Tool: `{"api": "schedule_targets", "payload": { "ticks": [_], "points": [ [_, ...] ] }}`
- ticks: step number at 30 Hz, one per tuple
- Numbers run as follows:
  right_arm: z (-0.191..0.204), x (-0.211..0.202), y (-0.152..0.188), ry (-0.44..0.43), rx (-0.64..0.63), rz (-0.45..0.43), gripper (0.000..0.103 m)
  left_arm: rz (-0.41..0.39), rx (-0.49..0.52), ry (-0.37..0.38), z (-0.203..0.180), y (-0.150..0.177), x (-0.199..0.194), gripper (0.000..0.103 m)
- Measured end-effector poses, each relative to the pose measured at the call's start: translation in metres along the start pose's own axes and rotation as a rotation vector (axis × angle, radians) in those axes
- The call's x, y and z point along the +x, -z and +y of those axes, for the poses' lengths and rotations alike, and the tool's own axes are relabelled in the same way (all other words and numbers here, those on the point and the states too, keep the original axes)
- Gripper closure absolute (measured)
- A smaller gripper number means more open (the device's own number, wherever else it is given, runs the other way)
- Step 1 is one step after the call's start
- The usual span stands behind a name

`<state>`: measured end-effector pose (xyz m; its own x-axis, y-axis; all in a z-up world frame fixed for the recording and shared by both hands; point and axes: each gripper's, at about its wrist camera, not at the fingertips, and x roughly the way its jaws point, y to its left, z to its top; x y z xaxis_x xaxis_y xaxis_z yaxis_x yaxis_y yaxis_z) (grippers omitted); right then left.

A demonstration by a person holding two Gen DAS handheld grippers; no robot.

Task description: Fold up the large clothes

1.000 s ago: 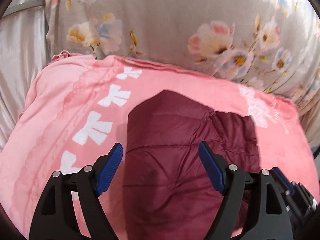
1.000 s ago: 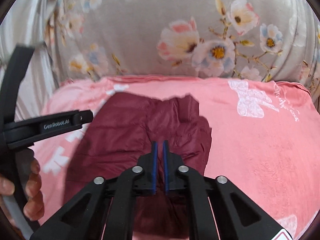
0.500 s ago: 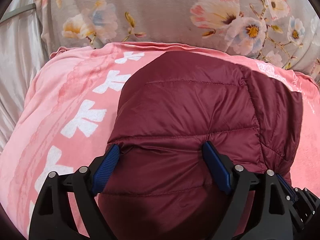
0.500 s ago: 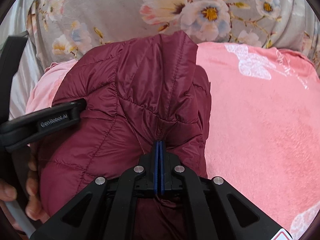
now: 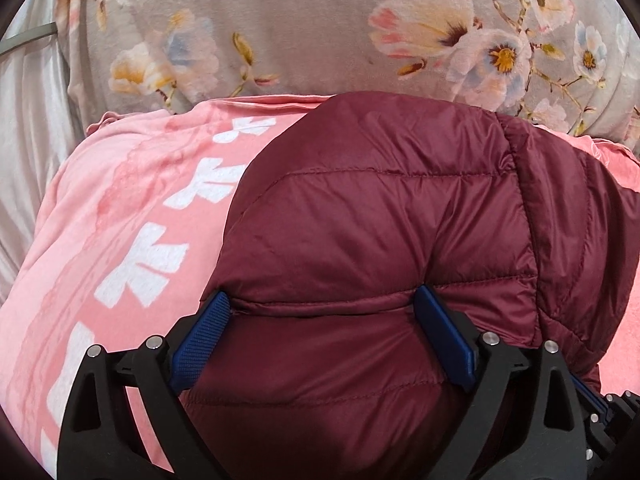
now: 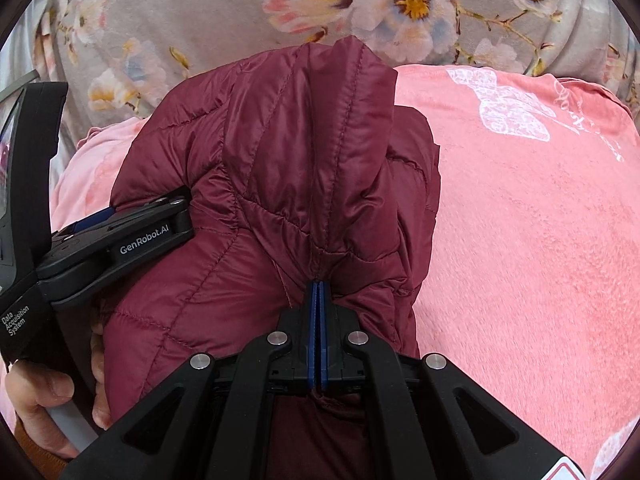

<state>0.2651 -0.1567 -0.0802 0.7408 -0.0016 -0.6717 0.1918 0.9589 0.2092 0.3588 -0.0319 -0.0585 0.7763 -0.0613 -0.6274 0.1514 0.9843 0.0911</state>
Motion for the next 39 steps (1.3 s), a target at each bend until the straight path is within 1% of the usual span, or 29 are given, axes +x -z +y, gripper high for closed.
{"api": "schedule_targets", "payload": {
  "ticks": [5, 8, 9, 10, 11, 12, 13, 14, 18, 20, 22, 25, 26, 28, 30, 34, 36, 38, 39],
  "points": [
    [-0.002, -0.002, 0.001, -0.018, 0.015, -0.009, 0.103, -0.001, 0.004, 0.004, 0.001, -0.002, 0.004, 0.011],
    [-0.003, -0.013, 0.003, -0.028, 0.016, -0.031, 0.103, -0.006, 0.007, -0.005, 0.001, -0.001, -0.003, 0.011],
    [-0.001, -0.022, 0.004, -0.006, -0.008, -0.039, 0.099, -0.004, 0.010, -0.014, 0.002, 0.001, -0.009, 0.011],
    [0.001, -0.031, 0.005, 0.011, -0.023, -0.051, 0.091, -0.003, 0.013, -0.024, 0.004, 0.003, -0.017, 0.011],
    [0.003, -0.048, 0.008, 0.030, -0.034, -0.076, 0.085, -0.009, 0.016, -0.031, 0.005, 0.006, -0.027, 0.011],
    [0.004, -0.057, 0.010, 0.030, -0.037, -0.089, 0.074, -0.022, 0.020, -0.040, 0.007, 0.010, -0.042, 0.011],
    [0.005, -0.070, 0.013, 0.020, -0.046, -0.111, 0.071, -0.033, 0.026, -0.052, 0.009, 0.013, -0.054, 0.009],
    [0.007, -0.084, 0.017, 0.015, -0.059, -0.132, 0.071, -0.036, 0.030, -0.066, 0.011, 0.017, -0.066, 0.008],
    [0.016, -0.118, 0.032, 0.027, -0.102, -0.170, 0.070, -0.063, 0.028, -0.112, 0.021, 0.035, -0.115, 0.008],
    [0.018, -0.129, 0.040, 0.030, -0.109, -0.185, 0.070, -0.059, 0.011, -0.111, 0.026, 0.043, -0.133, 0.008],
    [0.019, -0.142, 0.049, 0.021, -0.106, -0.192, 0.070, -0.046, -0.026, -0.095, 0.033, 0.052, -0.148, 0.008],
    [0.018, -0.154, 0.063, 0.018, -0.099, -0.195, 0.070, -0.027, -0.063, -0.104, 0.042, 0.067, -0.167, 0.008],
    [0.018, -0.157, 0.070, 0.023, -0.098, -0.195, 0.069, -0.019, -0.068, -0.102, 0.043, 0.070, -0.171, 0.008],
    [0.017, -0.160, 0.081, 0.033, -0.094, -0.200, 0.064, -0.005, -0.080, -0.099, 0.044, 0.081, -0.180, 0.008],
    [0.017, -0.162, 0.096, 0.049, -0.099, -0.210, 0.060, -0.007, -0.084, -0.105, 0.044, 0.092, -0.186, 0.008],
    [0.016, -0.159, 0.117, 0.075, -0.124, -0.211, 0.052, 0.003, -0.074, -0.109, 0.038, 0.115, -0.187, 0.007],
    [0.016, -0.156, 0.127, 0.084, -0.126, -0.201, 0.051, 0.012, -0.076, -0.101, 0.037, 0.125, -0.186, 0.007],
    [0.014, -0.156, 0.129, 0.083, -0.113, -0.188, 0.050, 0.021, -0.077, -0.090, 0.035, 0.138, -0.183, 0.007],
    [0.011, -0.158, 0.129, 0.084, -0.105, -0.194, 0.047, 0.025, -0.077, -0.092, 0.034, 0.142, -0.181, 0.007]
  ]
}}
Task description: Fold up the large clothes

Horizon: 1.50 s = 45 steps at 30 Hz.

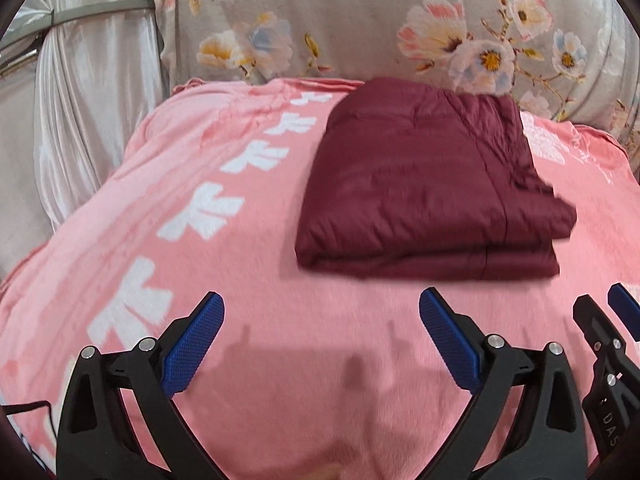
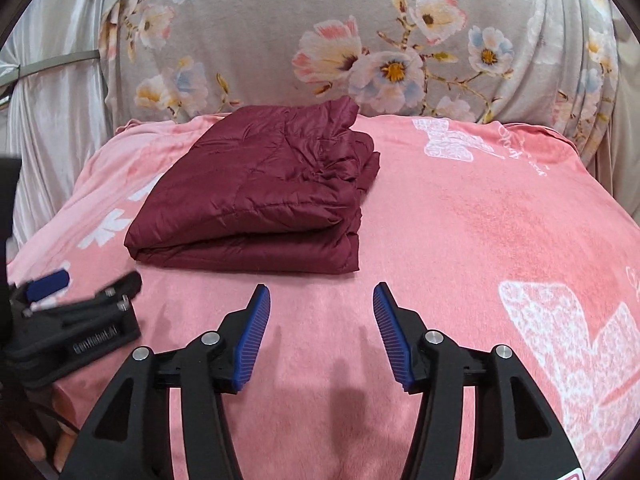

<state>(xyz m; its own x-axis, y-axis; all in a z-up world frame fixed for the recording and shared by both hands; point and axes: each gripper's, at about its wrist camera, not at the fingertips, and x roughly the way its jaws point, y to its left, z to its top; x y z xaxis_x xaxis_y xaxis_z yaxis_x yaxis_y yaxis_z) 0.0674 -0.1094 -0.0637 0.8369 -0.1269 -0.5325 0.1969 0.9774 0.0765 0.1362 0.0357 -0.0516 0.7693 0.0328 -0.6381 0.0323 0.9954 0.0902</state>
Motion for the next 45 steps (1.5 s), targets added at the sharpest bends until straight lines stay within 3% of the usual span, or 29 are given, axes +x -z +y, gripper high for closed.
{"api": "schedule_targets", "payload": {
  "ticks": [8, 15, 25, 45],
  "points": [
    [-0.001, -0.004, 0.012, -0.007, -0.010, 0.048, 0.046, -0.028, -0.017, 0.011, 0.001, 0.020, -0.002, 0.007],
    [-0.008, -0.051, 0.014, -0.033, -0.061, -0.003, 0.044, -0.008, -0.078, 0.031, 0.013, 0.021, 0.003, 0.007],
    [-0.005, -0.022, 0.021, -0.002, -0.019, 0.029, 0.043, -0.019, -0.039, 0.009, 0.007, 0.022, 0.001, 0.007],
    [-0.005, -0.012, 0.026, 0.044, -0.015, 0.064, 0.043, -0.044, -0.025, 0.001, 0.005, 0.024, -0.004, 0.007]
  ]
}}
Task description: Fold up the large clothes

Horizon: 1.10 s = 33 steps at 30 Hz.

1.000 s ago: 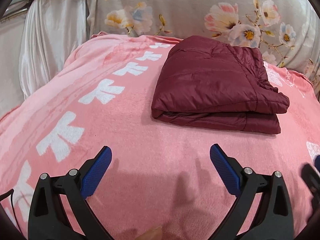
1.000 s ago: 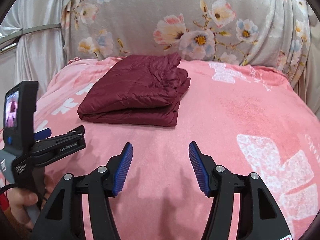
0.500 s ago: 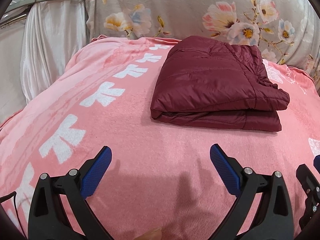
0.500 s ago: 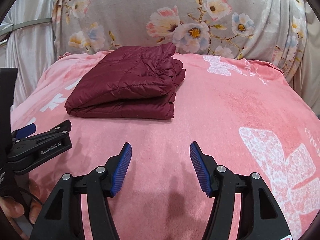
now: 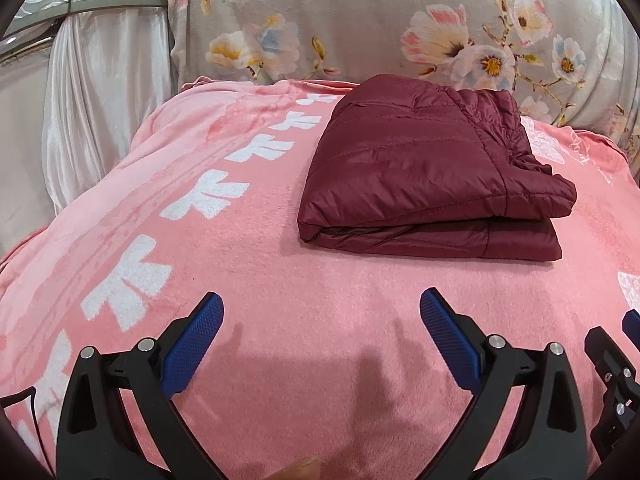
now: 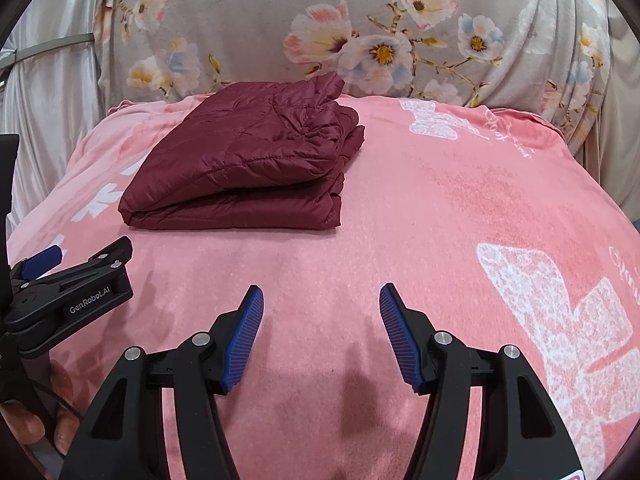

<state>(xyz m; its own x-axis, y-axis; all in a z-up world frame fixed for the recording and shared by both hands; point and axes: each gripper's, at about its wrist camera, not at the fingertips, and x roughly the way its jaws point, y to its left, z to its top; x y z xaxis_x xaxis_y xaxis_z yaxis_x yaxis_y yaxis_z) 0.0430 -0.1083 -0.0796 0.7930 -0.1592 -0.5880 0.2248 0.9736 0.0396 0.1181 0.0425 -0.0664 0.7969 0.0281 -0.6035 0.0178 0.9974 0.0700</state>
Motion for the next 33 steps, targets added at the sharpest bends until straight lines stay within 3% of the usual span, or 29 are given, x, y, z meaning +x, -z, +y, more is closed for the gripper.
{"api": "schedule_targets", "payload": {
  "ticks": [33],
  "points": [
    [-0.0009, 0.0014, 0.0001, 0.009, -0.009, 0.014, 0.043, -0.002, 0.025, 0.003, -0.0062, -0.0002, 0.0010, 0.007]
  ]
}}
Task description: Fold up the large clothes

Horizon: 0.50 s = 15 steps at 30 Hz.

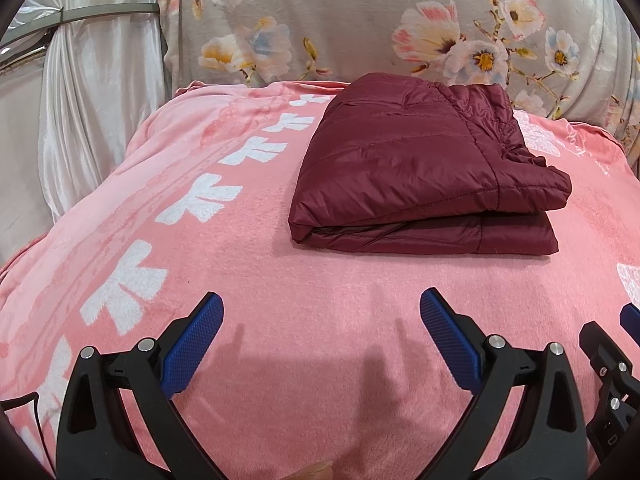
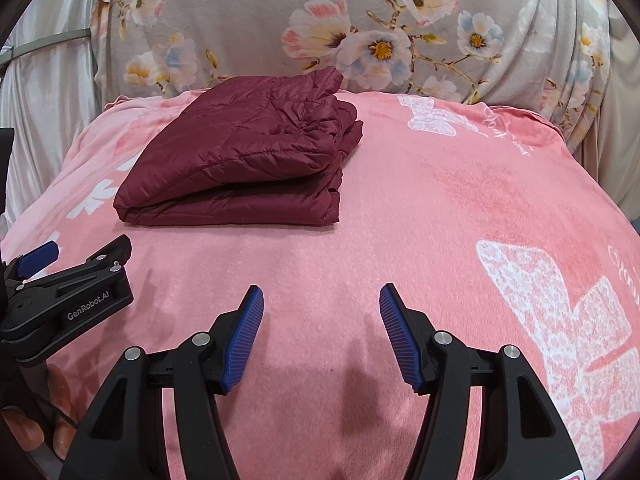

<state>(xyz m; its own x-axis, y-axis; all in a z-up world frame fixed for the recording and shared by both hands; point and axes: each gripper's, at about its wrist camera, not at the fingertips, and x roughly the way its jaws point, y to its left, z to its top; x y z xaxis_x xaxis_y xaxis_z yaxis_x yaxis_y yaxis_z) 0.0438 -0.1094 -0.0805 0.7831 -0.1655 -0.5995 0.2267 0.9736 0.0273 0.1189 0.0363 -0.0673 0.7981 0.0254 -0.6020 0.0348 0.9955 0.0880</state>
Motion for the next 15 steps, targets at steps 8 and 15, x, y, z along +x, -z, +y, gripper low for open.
{"api": "schedule_targets", "payload": {
  "ticks": [8, 15],
  "points": [
    [0.0002, 0.0015, 0.0001, 0.002, 0.000, 0.006, 0.043, 0.000, 0.002, 0.005, -0.0016, 0.0002, -0.0002, 0.007],
    [0.0025, 0.0091, -0.0018, -0.004, 0.017, 0.017, 0.043, 0.002, 0.003, 0.005, -0.0024, 0.0000, 0.0001, 0.007]
  ]
}}
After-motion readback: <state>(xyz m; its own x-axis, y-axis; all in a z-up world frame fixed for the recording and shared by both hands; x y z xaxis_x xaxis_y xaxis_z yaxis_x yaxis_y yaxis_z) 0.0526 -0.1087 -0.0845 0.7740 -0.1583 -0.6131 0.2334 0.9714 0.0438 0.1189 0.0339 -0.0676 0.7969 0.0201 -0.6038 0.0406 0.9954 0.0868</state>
